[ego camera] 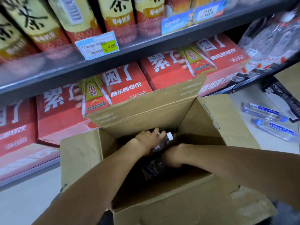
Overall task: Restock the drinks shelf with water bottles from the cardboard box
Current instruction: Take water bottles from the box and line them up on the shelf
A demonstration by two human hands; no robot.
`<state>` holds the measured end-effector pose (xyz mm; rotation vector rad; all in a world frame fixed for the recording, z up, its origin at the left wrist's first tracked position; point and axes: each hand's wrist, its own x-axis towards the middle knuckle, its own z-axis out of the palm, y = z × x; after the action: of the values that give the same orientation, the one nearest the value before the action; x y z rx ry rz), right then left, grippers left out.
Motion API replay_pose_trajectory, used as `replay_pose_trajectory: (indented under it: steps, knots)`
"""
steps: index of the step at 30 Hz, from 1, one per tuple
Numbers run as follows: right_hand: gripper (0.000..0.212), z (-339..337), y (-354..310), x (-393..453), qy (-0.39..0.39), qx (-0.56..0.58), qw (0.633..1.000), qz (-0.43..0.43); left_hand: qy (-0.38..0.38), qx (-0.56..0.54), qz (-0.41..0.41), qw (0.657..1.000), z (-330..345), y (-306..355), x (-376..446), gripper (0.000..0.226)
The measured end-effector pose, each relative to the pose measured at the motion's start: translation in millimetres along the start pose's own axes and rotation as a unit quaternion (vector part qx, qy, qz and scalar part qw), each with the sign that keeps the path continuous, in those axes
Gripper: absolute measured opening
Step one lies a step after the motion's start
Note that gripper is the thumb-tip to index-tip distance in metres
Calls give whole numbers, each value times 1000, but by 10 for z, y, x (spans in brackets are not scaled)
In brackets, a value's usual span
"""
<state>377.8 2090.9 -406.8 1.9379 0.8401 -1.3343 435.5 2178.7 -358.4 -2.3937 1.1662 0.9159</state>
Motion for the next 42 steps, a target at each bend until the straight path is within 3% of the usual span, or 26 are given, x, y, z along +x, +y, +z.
replay_pose_trajectory:
  steps: [2,5,9,14,22,26,30,37,42]
  knots:
    - [35,-35,106,-298,72,-1,997,-40,18,-10,5,1000,-64,10,-112,86]
    - [31,-131,161,-691,229,8,973,-4,77,-42,3,996,-167,-36,-319,90]
    - [19,25,285,-1132,350,-51,935,14,117,-74,7,990,-295,-146,-623,96]
    - [26,119,615,-1635,384,21,923,1,186,-111,7,976,-495,-210,-950,98]
    - [27,112,839,-2480,556,51,830,4,237,-127,80,960,-1125,-316,-1429,100]
    - [34,105,901,-2821,622,44,781,41,293,-173,104,934,-1512,-370,-1746,101]
    - [41,-40,1076,-3256,659,51,747,65,390,-209,137,886,-1973,-464,-2022,98]
    - [21,-430,1316,-4128,753,158,632,94,511,-238,175,807,-2861,-533,-2460,89]
    - [20,-664,1435,-4644,815,257,519,19,574,-210,176,772,-3376,-599,-2815,95]
